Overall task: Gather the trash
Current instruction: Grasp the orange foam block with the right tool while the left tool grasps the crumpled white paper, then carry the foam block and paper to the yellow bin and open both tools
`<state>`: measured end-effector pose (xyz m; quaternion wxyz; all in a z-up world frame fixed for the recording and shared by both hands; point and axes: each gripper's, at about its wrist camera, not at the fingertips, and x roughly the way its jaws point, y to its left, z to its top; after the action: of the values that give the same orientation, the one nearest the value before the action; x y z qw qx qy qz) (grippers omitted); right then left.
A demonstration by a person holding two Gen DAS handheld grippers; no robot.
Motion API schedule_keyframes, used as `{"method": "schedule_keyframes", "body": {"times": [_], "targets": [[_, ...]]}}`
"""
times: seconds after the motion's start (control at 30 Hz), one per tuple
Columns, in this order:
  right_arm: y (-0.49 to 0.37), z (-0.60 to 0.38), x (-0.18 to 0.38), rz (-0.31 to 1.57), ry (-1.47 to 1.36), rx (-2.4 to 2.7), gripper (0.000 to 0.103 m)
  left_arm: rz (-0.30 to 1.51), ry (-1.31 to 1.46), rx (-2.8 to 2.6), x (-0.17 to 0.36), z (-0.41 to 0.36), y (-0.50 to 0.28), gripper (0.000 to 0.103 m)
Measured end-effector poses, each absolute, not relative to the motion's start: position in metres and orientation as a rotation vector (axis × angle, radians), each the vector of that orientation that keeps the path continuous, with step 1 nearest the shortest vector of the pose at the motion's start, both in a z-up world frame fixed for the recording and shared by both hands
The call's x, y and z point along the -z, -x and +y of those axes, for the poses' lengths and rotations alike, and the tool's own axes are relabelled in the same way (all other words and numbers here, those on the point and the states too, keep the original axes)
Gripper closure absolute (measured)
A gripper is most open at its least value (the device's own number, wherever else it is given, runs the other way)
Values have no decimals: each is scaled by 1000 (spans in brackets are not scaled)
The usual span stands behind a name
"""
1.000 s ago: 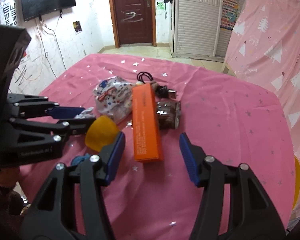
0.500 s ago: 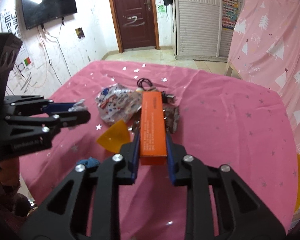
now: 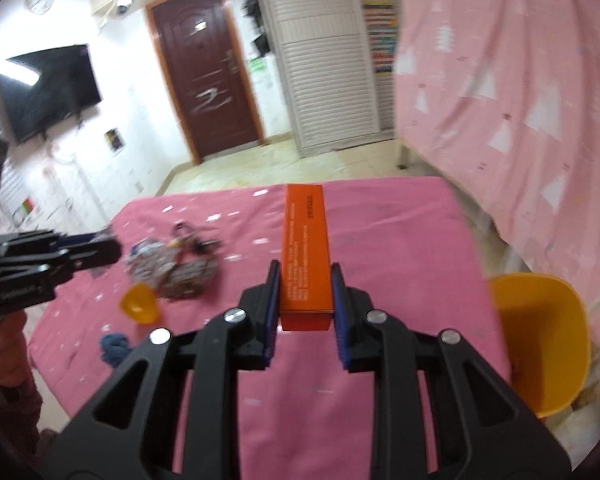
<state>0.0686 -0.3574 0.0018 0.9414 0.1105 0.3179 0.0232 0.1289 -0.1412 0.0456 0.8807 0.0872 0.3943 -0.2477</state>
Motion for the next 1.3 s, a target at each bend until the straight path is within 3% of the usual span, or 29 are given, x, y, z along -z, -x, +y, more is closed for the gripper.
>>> {"method": "schedule_keyframes", "body": {"times": [0.73,1.3], "targets": [[-24,-521,20,584,-403,272,81,857,-279,750,-56,-348,-105,80],[-19,-578,53,608,-502,376,81,965,-310,791,-16,-450,-106,80]]}}
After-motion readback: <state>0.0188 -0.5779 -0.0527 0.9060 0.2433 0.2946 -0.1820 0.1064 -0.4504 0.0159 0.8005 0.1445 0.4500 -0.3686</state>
